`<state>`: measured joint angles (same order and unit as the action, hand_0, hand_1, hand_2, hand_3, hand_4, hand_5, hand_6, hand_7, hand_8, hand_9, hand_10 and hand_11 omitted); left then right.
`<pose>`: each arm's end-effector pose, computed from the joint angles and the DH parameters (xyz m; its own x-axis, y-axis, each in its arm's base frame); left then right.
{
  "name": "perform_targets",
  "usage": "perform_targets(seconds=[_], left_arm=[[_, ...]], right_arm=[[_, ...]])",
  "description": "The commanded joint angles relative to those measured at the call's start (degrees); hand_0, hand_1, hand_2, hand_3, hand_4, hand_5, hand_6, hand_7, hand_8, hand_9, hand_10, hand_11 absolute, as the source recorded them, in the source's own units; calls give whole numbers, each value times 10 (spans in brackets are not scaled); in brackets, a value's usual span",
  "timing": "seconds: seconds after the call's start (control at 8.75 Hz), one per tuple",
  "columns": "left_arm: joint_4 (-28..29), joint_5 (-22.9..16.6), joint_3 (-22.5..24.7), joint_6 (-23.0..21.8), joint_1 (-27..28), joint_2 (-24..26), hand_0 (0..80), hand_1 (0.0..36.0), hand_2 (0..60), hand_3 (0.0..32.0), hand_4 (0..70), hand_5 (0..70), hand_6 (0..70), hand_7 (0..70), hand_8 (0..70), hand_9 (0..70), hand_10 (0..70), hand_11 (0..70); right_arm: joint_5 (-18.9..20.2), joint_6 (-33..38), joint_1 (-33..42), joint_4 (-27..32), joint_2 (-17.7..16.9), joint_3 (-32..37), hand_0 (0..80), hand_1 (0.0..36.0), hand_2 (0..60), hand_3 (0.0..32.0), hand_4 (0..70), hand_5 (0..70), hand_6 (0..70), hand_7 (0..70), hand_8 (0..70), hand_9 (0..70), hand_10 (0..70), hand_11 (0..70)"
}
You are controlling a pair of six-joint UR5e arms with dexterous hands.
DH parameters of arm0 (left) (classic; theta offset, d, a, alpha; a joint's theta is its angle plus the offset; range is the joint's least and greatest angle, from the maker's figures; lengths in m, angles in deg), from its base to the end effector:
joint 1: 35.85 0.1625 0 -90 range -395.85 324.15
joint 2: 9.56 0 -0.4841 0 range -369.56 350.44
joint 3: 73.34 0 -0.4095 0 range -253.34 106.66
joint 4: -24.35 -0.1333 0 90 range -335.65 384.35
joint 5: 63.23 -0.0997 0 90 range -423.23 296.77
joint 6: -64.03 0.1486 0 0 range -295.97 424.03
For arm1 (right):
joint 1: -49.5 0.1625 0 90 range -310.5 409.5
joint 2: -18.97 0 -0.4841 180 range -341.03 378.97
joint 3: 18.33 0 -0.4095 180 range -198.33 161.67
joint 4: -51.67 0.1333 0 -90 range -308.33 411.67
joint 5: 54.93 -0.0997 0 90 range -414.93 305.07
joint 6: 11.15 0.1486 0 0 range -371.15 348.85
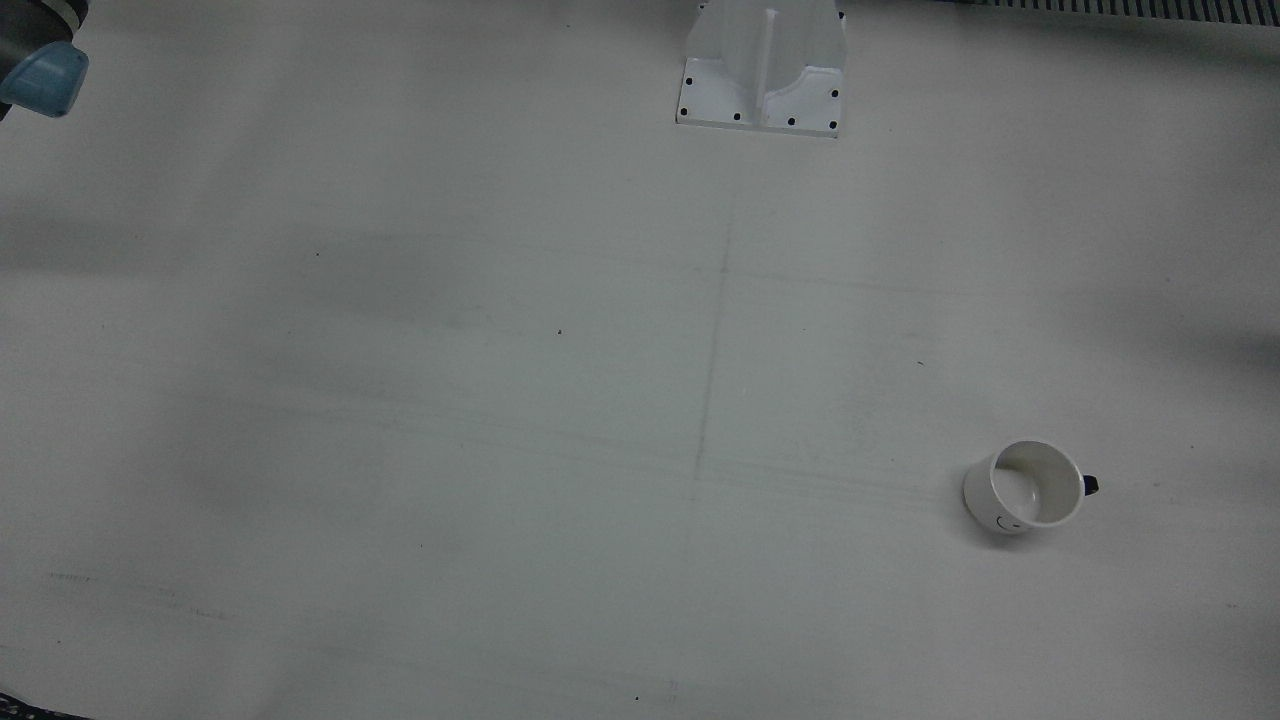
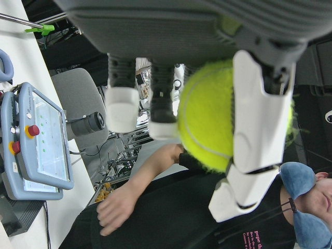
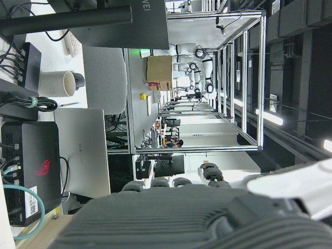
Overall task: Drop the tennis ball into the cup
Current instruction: 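Move the left hand holding the tennis ball into view over the table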
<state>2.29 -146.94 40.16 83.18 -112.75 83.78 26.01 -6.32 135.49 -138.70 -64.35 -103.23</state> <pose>-0.0212 -0.5687 0.5479 -0.9441 -0.0857 -0.3183 0.3079 0.1157 -0.9444 0.1147 -0.6049 0.7530 -0.9934 -0.0987 -0.0592 0.0732 -0.1446 -0.9868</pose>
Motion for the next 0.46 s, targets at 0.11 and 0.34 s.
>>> perform_targets(seconds=[0.11, 0.34], left_arm=[[-8, 6, 26, -3, 89, 9, 558, 360, 600, 0, 700, 696, 700, 700, 700, 700, 700, 700], [-41, 9, 27, -3, 161, 42, 569, 360, 600, 0, 700, 700, 700, 700, 700, 700, 694, 700]], right_arm=[[0, 0, 0, 0, 0, 0, 0, 0, 0, 0, 0, 0, 0, 0, 0, 0, 0, 0], [0, 0, 0, 0, 0, 0, 0, 0, 0, 0, 0, 0, 0, 0, 0, 0, 0, 0]])
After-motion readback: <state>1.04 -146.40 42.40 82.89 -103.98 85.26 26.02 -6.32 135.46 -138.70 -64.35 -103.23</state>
